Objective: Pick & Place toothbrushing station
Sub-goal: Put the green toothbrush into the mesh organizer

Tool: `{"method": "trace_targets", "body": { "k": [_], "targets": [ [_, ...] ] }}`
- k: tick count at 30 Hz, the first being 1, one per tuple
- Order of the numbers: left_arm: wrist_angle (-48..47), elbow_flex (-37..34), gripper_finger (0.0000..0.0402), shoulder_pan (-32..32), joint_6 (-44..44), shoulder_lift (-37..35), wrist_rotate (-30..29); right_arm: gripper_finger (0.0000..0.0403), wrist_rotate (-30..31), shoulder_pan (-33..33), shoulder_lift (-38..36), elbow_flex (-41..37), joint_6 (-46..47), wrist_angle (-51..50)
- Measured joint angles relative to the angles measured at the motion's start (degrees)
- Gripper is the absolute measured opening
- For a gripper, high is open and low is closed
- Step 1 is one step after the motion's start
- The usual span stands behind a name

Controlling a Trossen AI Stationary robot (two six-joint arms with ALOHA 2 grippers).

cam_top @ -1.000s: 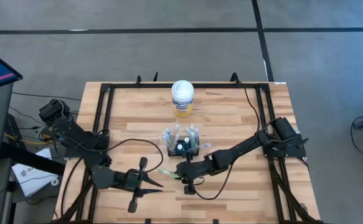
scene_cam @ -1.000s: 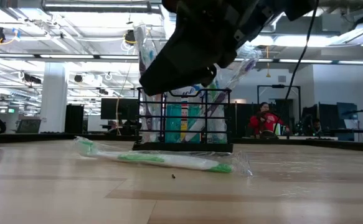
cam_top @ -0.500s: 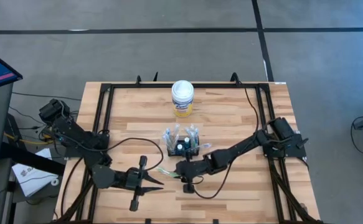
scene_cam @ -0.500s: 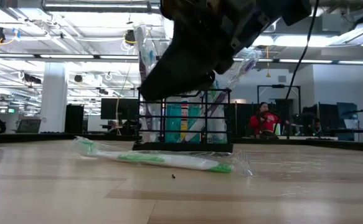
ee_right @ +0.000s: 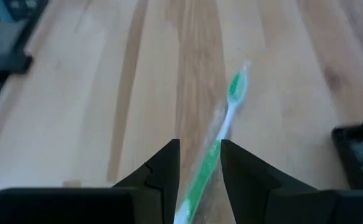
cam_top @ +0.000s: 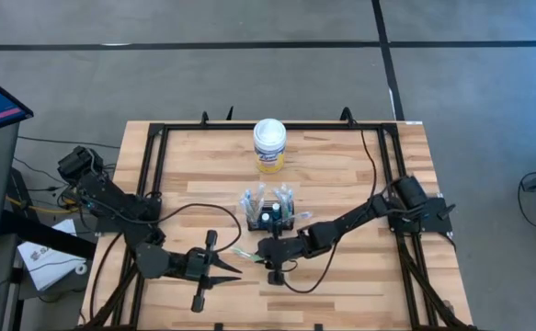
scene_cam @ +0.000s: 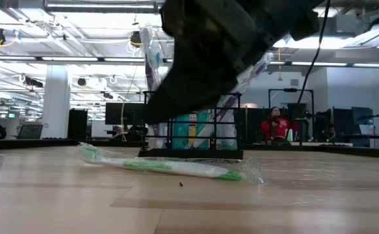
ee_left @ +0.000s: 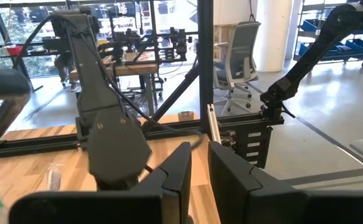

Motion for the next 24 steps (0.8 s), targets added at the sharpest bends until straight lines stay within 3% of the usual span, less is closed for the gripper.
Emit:
{"method": "trace_targets", "body": {
  "k": [24],
  "targets": [
    [0.03, 0.00, 0.0049, 0.00, 0.00, 0.02, 0.14, 0.0107, -0.96, -0.99, 3.50, 1.27, 0.90, 0.39]
  ]
}}
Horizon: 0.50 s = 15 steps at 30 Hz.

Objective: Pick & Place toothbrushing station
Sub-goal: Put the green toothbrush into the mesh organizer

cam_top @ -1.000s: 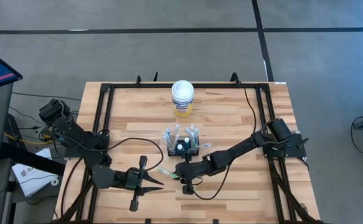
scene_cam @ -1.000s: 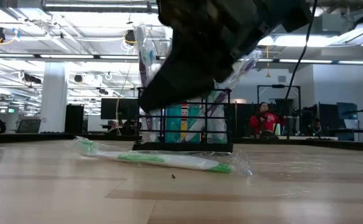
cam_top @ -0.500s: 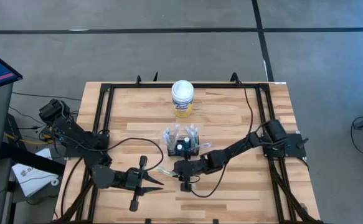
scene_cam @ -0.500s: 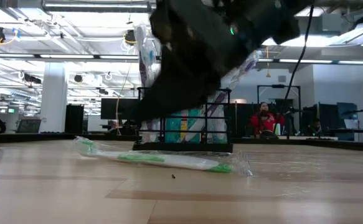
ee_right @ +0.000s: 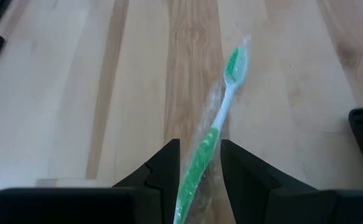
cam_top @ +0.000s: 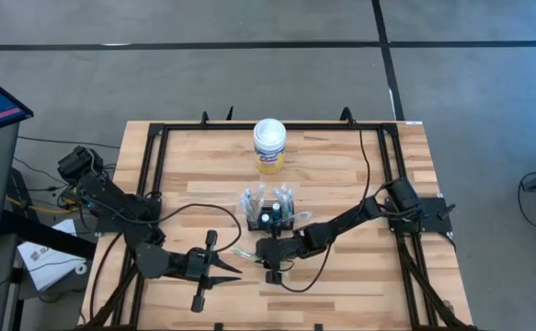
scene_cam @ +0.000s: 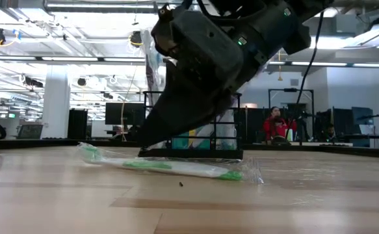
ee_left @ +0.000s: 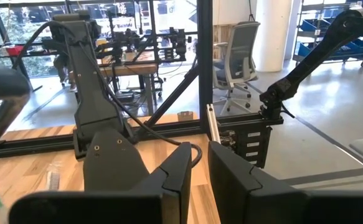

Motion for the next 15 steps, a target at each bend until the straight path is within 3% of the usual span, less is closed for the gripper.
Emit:
{"method": "trace_targets", "body": {
  "k": [15],
  "targets": [
    [-0.02, -0.02, 0.0049, 0.00, 0.00, 0.00, -0.19, 0.0107, -0.35, 0.00, 0.93, 0.02, 1.46, -2.84]
  ]
}}
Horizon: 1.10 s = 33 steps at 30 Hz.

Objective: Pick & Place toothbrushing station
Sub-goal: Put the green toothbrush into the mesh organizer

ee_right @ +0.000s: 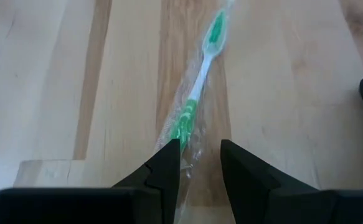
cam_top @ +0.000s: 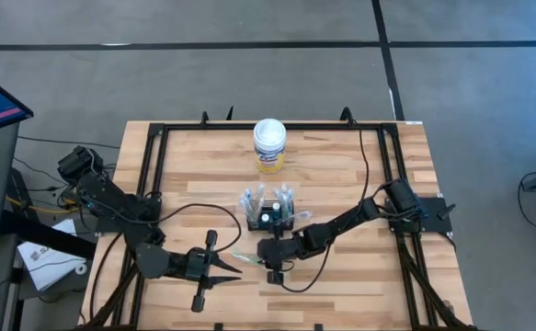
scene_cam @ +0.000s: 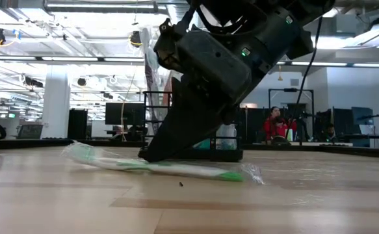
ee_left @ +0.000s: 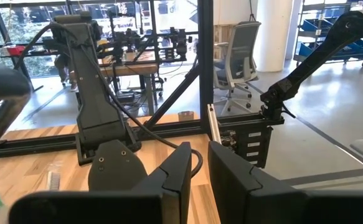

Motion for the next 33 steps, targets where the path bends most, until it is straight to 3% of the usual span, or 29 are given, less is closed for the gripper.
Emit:
{"method": "trace_targets", "body": {
  "k": [10, 17, 23, 29, 33],
  "targets": [
    [0.00, 0.00, 0.0049, 0.01, 0.00, 0.01, 0.04, 0.0103, 0.13, 0.72, 0.00, 0.00, 0.46, -2.38],
    [0.00, 0.00, 0.0049, 0.00, 0.00, 0.02, 0.07, 0.0010, 0.22, 1.06, -0.09, 0.01, -1.28, -3.71],
    [-0.01, 0.00, 0.0049, 0.01, 0.00, 0.02, 0.26, 0.0001, 0.26, 1.54, -0.30, 1.95, -2.06, -7.54],
    [-0.04, 0.00, 0.0049, 0.01, 0.00, 0.02, 0.26, 0.0000, 5.89, 3.97, -0.52, 9.46, -6.10, -16.20],
    [-0.16, 0.00, 0.0049, 0.00, -0.02, 0.02, 0.24, 0.0000, 6.49, 4.92, -0.54, 11.80, -7.93, -17.32]
  ]
}}
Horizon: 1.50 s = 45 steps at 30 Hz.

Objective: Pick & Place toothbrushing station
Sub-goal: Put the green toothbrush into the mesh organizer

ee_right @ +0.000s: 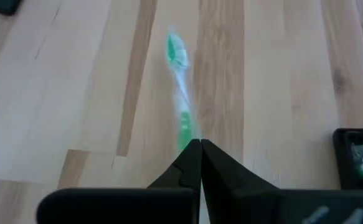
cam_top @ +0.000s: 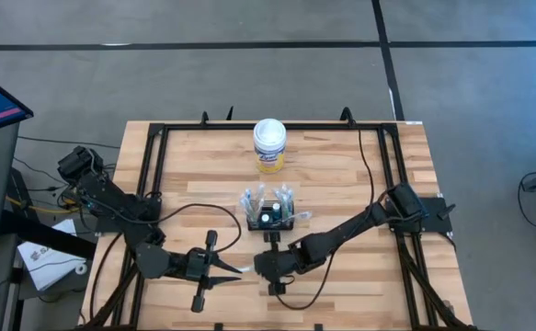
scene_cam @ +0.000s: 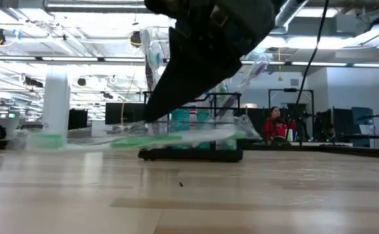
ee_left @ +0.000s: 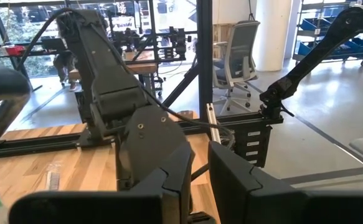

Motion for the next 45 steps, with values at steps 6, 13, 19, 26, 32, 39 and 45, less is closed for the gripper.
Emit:
{"method": "trace_targets", "body": {
  "k": [6, 13, 19, 26, 32, 39, 45],
  "targets": [
    [-0.04, 0.00, 0.0049, 0.01, 0.00, 0.00, -0.03, 0.0000, 1.45, 0.35, -0.01, 0.77, -0.23, -2.24],
    [-0.06, 0.00, 0.0049, 0.01, 0.00, 0.00, -0.24, 0.0000, 1.55, 0.29, -0.75, 0.75, -0.10, -4.06],
    [-0.08, 0.00, 0.0049, 0.02, 0.00, 0.00, -0.24, 0.0001, -0.81, 0.29, -0.81, 0.77, -0.13, -2.55],
    [-0.08, 0.00, 0.0049, 0.02, 0.00, 0.00, -0.20, 0.0031, -2.89, 0.00, -0.74, 0.01, -0.23, -2.00],
    [-0.08, 0.00, 0.0049, 0.02, 0.00, 0.00, -0.17, 0.0089, -3.59, -0.42, 0.64, -0.14, -1.85, 1.77],
    [-0.07, 0.00, 0.0049, 0.15, 0.00, 0.00, -0.15, 0.0126, -3.65, -1.00, 0.53, -0.01, -2.19, 3.62],
    [-0.08, 0.00, 0.0049, 0.20, 0.00, 0.00, 0.02, 0.0145, -3.74, -1.64, 0.54, -0.01, -2.19, 3.98]
  ]
}}
